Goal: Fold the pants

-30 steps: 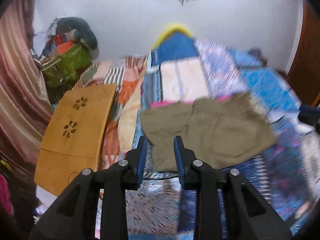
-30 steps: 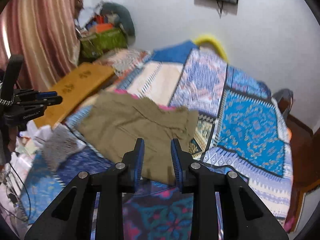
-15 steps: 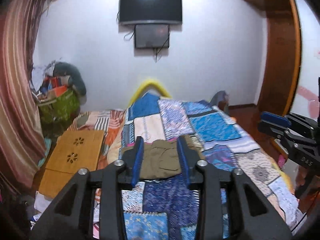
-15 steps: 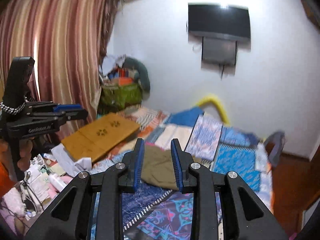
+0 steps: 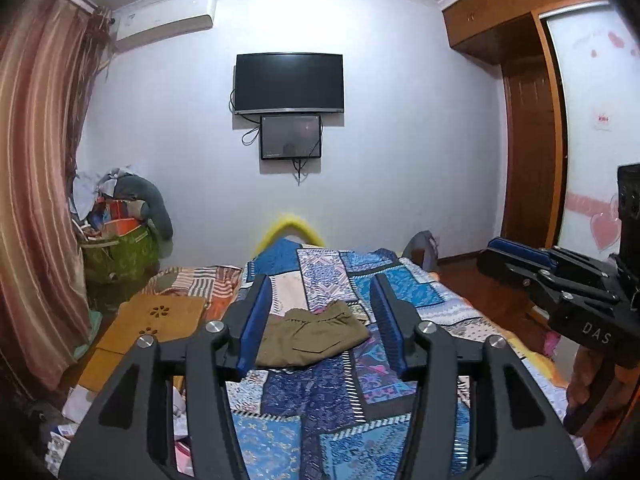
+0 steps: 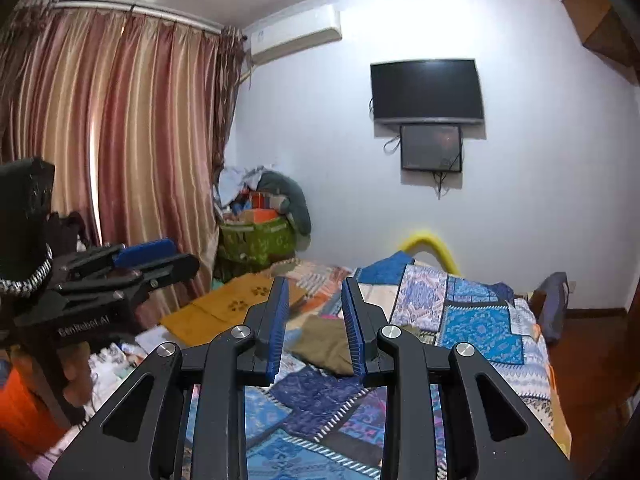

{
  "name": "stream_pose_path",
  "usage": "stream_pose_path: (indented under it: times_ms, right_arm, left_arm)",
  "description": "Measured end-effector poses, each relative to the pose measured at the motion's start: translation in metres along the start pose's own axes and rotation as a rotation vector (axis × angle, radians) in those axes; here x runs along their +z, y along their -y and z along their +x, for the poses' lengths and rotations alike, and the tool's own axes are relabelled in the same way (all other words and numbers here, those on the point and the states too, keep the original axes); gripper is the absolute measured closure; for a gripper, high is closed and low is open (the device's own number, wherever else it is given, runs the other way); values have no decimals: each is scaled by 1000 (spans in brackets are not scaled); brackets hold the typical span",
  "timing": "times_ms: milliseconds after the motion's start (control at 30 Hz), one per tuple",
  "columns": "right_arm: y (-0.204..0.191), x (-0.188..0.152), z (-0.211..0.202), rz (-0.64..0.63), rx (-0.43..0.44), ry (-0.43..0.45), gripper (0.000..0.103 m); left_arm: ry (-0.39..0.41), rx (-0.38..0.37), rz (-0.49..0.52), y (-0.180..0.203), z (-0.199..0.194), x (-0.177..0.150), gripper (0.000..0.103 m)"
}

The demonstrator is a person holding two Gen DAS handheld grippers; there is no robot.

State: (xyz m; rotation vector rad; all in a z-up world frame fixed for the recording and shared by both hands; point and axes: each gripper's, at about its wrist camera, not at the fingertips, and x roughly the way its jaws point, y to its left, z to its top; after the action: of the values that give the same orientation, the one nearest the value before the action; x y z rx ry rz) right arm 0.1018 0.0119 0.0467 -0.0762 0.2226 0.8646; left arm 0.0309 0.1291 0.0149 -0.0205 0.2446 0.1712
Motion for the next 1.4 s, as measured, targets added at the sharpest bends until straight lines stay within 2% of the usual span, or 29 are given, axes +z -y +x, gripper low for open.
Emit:
stream_pose_path:
  times_ms: [67, 133, 200, 233, 267, 333, 433, 567, 667, 1400]
  right_arm:
    - [-3, 1, -11, -5, -20, 33, 74]
    - [-4, 2, -16, -7, -34, 62, 52]
    - [-5, 3, -20, -6, -49, 76, 44]
    - [-4, 5, -20, -3, -55, 79, 40]
    - [-5, 5, -24, 1, -59, 83, 38]
    - [-6, 6, -26, 8, -69, 92, 24]
    - [-7, 4, -32, 10, -93, 119, 19]
    - [-8, 3, -35, 32, -102, 126, 13]
    - [-10, 0, -39, 34, -112, 130, 3]
    - [-14, -1, -45, 25, -134, 118, 1]
  left_arm:
    - [14, -14, -13, -1, -7, 2, 43]
    - [23, -31, -14, 1, -13, 5, 39]
    - [34, -28, -17, 2, -18, 7, 30]
    - [39, -29, -19, 2, -20, 8, 21]
    - [47, -27, -23, 3, -23, 7, 16]
    - [59, -10, -23, 4, -26, 8, 14]
    - [71, 19, -25, 6, -26, 6, 3]
    - [84, 29, -31, 5, -27, 5, 1]
    - [90, 48, -20, 9, -28, 3, 0]
    - [86, 38, -4, 13, -25, -3, 0]
